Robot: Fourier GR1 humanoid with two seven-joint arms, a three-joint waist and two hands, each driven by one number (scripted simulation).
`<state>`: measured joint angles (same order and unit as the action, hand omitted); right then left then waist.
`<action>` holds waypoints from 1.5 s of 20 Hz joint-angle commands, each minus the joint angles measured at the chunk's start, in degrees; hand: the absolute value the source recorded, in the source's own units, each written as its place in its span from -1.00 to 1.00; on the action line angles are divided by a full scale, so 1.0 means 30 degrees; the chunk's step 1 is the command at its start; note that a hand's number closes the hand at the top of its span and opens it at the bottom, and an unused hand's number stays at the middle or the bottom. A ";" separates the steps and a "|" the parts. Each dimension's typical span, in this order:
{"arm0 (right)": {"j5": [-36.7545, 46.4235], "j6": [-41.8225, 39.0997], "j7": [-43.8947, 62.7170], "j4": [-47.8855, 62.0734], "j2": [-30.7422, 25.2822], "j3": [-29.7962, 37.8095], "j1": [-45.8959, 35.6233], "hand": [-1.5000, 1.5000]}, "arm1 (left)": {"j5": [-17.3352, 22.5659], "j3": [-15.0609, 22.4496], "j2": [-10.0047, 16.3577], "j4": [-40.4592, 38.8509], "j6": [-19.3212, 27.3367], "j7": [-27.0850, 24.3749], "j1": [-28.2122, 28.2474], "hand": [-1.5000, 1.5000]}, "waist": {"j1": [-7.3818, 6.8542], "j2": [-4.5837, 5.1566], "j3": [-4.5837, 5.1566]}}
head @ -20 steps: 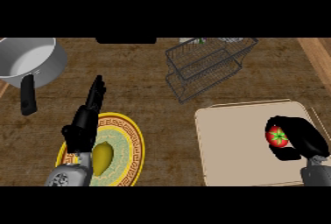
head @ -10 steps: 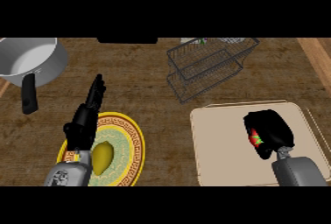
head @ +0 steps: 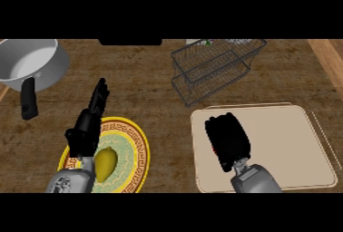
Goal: Pick the tomato from the tray and place it in the tiered basket
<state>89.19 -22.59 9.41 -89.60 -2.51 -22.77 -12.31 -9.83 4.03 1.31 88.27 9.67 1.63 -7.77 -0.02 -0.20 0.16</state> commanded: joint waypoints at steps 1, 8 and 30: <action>-0.0111 -0.2832 0.0779 -0.4899 0.0258 -0.0388 0.0285 1.00 | -0.0151 -0.0008 -0.0318 -0.0454 0.0315 -0.0047 -0.0434 0.00 | 0.0254 -0.0024 -0.0038; -0.2245 -0.7654 0.3070 -1.0222 0.0823 0.1347 -0.3117 1.00 | 0.0081 -0.0182 -0.0079 -0.0436 0.0113 -0.0003 -0.0548 0.00 | 0.0138 -0.0003 -0.0037; -1.0158 -0.6277 0.8204 -0.1859 0.0496 0.8237 -1.4459 1.00 | 0.0145 -0.0063 0.0081 0.0672 -0.0190 0.0060 0.0336 0.00 | -0.0159 0.0066 -0.0044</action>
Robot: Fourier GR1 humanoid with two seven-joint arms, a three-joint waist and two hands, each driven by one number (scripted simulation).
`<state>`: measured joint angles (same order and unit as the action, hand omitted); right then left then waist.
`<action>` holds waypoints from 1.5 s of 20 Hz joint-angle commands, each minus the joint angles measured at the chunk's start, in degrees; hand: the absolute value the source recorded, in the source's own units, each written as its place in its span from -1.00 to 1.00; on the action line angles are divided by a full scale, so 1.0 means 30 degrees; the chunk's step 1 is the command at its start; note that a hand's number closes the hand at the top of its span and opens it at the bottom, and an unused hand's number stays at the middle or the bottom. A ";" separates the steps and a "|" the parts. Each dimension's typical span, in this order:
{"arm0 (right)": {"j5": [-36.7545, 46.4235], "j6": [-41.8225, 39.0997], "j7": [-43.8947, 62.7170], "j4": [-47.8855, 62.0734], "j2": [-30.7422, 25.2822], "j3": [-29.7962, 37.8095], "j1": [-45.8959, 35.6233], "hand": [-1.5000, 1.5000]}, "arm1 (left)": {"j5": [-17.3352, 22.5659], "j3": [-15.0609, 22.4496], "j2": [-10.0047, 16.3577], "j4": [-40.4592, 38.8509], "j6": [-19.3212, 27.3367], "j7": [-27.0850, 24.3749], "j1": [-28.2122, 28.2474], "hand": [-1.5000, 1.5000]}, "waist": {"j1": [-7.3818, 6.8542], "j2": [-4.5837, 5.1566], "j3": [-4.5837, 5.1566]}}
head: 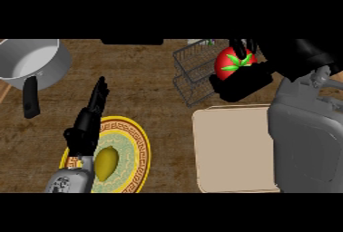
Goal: Pick the tomato from the tray and place it in the tiered basket
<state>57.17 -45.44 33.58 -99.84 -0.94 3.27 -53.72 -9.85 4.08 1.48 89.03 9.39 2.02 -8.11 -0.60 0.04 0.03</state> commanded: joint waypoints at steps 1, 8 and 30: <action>0.0620 0.1504 -0.0052 0.2577 -0.0640 0.0097 -0.1614 1.00 | -0.0681 0.0394 -0.0294 -0.0368 0.0488 -0.0949 0.0630 0.00 | 0.0019 0.0009 0.0001; 0.1598 0.5215 -0.3438 0.8089 -0.2498 -0.0132 -0.2494 1.00 | 0.0477 -0.0561 0.0382 0.0248 -0.0325 0.0682 -0.0470 0.00 | -0.0070 0.0050 -0.0002; -0.3901 1.1392 -0.4289 1.3135 -0.3228 0.7684 -0.3380 -1.00 | 0.0277 -0.0246 0.0330 0.0169 -0.0319 -0.0194 0.0319 0.00 | 0.0030 0.0025 -0.0013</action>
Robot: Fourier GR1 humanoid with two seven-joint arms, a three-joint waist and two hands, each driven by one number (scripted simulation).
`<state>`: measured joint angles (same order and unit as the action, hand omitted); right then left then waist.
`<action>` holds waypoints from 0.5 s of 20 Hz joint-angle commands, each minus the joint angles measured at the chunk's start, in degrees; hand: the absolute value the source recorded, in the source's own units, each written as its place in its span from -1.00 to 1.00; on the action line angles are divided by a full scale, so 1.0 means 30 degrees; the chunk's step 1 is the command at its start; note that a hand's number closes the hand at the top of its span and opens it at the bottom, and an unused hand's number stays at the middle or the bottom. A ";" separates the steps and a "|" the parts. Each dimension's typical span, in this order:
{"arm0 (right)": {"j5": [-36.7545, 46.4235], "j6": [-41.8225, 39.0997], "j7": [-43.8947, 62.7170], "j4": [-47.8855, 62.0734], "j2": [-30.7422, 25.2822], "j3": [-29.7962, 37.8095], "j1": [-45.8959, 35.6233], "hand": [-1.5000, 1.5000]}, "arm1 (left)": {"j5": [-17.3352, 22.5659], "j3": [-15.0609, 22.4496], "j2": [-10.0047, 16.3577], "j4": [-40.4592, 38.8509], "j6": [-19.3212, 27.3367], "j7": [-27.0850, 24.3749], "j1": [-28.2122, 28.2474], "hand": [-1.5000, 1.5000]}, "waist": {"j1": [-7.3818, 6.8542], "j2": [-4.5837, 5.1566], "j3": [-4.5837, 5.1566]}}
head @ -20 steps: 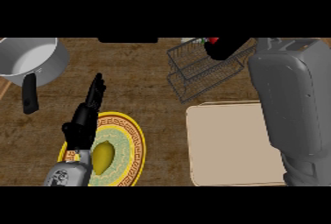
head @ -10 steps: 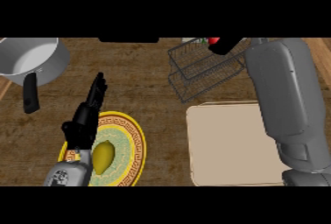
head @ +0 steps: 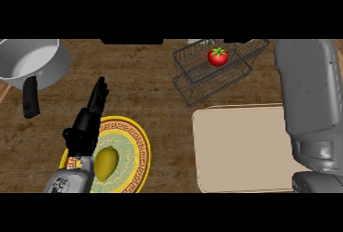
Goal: Pick the tomato from the tray and place it in the tiered basket
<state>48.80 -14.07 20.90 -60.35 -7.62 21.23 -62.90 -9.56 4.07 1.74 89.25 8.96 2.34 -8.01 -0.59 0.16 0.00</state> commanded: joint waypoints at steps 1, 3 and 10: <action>-0.1442 0.0583 0.0119 0.0116 -0.1777 0.2292 -0.0294 -1.00 | -0.0395 0.0433 -0.0551 -0.0175 0.0668 -0.0105 -0.0258 0.00 | 0.0183 -0.0015 -0.0008; -0.1382 0.1346 0.1088 -0.0364 -0.1940 0.2700 0.0193 -1.00 | 0.0488 -0.0222 0.0549 0.0663 -0.0537 -0.0276 0.0895 0.00 | 0.0072 -0.0078 0.0000; -0.5534 -0.1183 0.0723 -0.1190 -0.4871 0.6448 0.2376 -1.00 | 0.0003 -0.0255 0.0059 0.0293 0.0250 0.0207 0.0011 0.00 | 0.0418 -0.0105 -0.0010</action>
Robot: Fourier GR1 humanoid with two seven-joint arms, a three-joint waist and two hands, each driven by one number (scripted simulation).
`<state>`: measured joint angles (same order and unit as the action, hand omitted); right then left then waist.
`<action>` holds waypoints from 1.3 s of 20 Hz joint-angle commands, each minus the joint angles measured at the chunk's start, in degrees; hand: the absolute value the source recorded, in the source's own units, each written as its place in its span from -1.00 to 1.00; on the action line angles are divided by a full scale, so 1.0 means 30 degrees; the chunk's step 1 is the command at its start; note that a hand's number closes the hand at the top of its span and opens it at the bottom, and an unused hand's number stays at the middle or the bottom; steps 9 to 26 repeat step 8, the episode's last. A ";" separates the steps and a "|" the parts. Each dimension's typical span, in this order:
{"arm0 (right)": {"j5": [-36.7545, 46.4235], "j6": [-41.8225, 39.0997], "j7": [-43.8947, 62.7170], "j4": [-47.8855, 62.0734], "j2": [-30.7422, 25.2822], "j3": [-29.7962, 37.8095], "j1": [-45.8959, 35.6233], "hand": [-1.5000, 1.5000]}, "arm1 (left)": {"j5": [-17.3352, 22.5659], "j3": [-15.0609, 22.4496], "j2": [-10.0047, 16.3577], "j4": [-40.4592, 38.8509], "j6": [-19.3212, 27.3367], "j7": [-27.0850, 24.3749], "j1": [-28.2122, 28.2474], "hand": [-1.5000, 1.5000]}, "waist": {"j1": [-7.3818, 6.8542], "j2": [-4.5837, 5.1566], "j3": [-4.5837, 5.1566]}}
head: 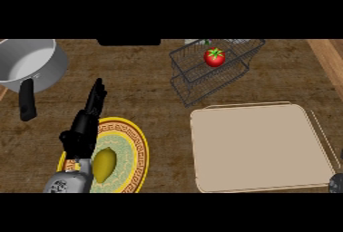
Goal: Pick the tomato from the tray and place it in the tiered basket
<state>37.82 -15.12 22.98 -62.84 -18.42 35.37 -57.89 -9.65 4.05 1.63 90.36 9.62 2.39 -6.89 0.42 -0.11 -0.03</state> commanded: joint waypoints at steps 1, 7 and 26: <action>-0.2559 -0.1301 -0.0836 0.0081 -0.2008 0.2580 0.1540 -1.00 | -0.0130 -0.0079 -0.0191 -0.0098 0.0328 0.0104 -0.0133 0.00 | 0.0126 0.0009 -0.0011; -0.5158 -0.4865 -0.5264 0.1846 -0.5682 0.5294 0.6160 -1.00 | -0.0176 -0.0020 0.0083 0.0145 0.0039 0.0254 0.0084 0.00 | 0.0175 0.0067 -0.0027; -0.5543 -0.5451 -0.5298 0.1991 -0.6336 0.5299 0.6132 -1.00 | 0.0323 -0.0326 0.0461 0.0578 -0.0489 0.0318 0.0085 0.00 | 0.0012 0.0039 -0.0009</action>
